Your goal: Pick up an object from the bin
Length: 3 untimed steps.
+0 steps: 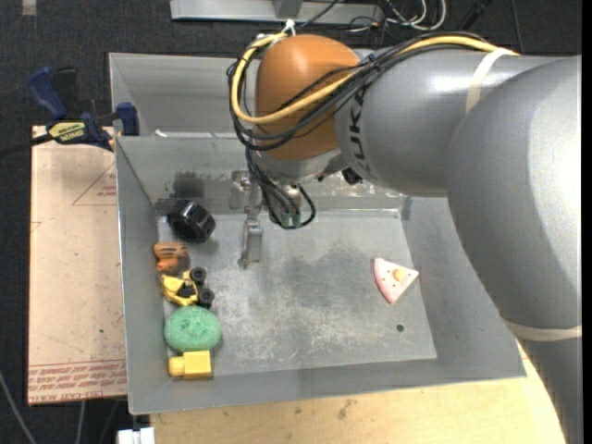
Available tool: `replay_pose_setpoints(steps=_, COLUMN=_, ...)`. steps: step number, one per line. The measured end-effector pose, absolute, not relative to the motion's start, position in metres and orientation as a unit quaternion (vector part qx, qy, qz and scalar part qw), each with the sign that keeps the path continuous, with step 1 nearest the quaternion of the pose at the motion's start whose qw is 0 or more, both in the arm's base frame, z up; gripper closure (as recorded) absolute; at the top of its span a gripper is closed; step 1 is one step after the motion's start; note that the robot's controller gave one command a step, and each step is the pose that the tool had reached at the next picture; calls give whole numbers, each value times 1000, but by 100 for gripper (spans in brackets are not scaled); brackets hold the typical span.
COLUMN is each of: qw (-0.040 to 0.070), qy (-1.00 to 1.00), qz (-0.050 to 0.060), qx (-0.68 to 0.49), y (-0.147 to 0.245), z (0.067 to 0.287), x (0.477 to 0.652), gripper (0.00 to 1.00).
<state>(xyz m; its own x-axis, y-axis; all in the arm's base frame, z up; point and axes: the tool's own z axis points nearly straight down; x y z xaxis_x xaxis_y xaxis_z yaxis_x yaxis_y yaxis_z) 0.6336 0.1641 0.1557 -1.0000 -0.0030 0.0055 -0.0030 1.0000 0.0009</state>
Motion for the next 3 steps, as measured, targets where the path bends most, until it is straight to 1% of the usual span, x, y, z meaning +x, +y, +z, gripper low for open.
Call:
replay_pose_setpoints(steps=1, qw=-1, qy=-1000, qz=-1, qx=0, y=163, z=161, x=635, gripper=0)
replay_pose_setpoints(steps=2, qw=-5, qy=-1000, qz=-1, qx=-8, y=188, z=119, x=633, gripper=0)
replay_pose_setpoints(steps=3, qw=1, qy=-1000, qz=0, qx=-4, y=215, z=93, x=625, gripper=0)
